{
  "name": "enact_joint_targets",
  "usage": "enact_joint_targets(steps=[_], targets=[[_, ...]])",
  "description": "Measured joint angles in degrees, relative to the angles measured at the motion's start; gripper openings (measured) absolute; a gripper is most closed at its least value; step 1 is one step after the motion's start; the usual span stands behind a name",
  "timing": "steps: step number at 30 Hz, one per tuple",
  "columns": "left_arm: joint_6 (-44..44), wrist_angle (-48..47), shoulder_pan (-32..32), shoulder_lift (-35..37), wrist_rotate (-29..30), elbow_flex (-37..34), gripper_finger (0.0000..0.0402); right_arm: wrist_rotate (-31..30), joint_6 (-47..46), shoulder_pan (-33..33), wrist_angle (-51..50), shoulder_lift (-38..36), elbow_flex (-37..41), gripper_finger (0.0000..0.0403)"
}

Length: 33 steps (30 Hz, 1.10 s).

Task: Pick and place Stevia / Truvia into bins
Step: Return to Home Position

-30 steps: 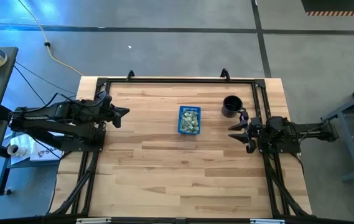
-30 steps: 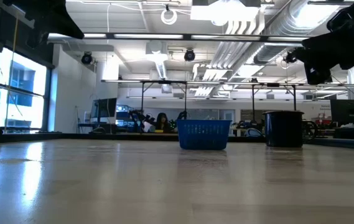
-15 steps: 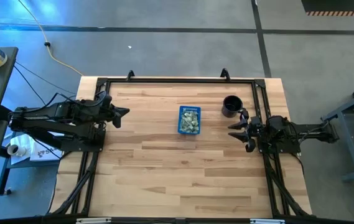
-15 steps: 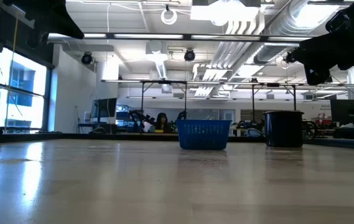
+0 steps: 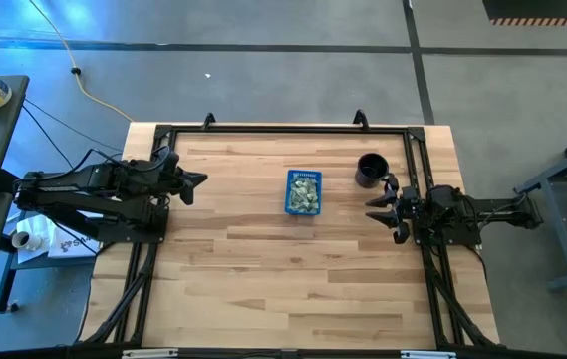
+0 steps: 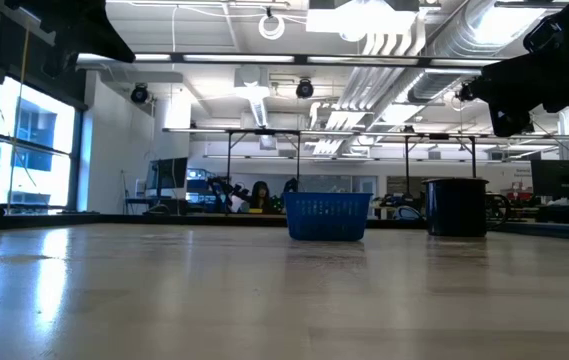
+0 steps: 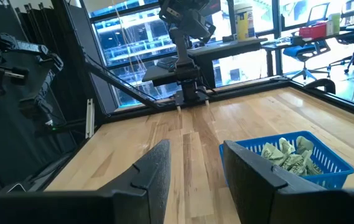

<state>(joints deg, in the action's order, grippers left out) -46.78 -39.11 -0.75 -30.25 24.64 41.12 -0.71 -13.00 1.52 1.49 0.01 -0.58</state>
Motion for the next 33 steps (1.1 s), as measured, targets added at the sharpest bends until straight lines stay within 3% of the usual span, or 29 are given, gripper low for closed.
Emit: enact_joint_targets(steps=[28, 33], targets=[[1.77, -0.33, 0.00, 0.76, -1.91, 0.02, 0.0040, 0.03, 0.02, 0.00, -0.01, 0.39, 0.00, 0.0138], [9.04, 4.55, 0.00, 8.04, -2.82, -7.38, 0.0040, 0.06, 0.01, 0.00, -0.03, 0.39, 0.00, 0.0138]])
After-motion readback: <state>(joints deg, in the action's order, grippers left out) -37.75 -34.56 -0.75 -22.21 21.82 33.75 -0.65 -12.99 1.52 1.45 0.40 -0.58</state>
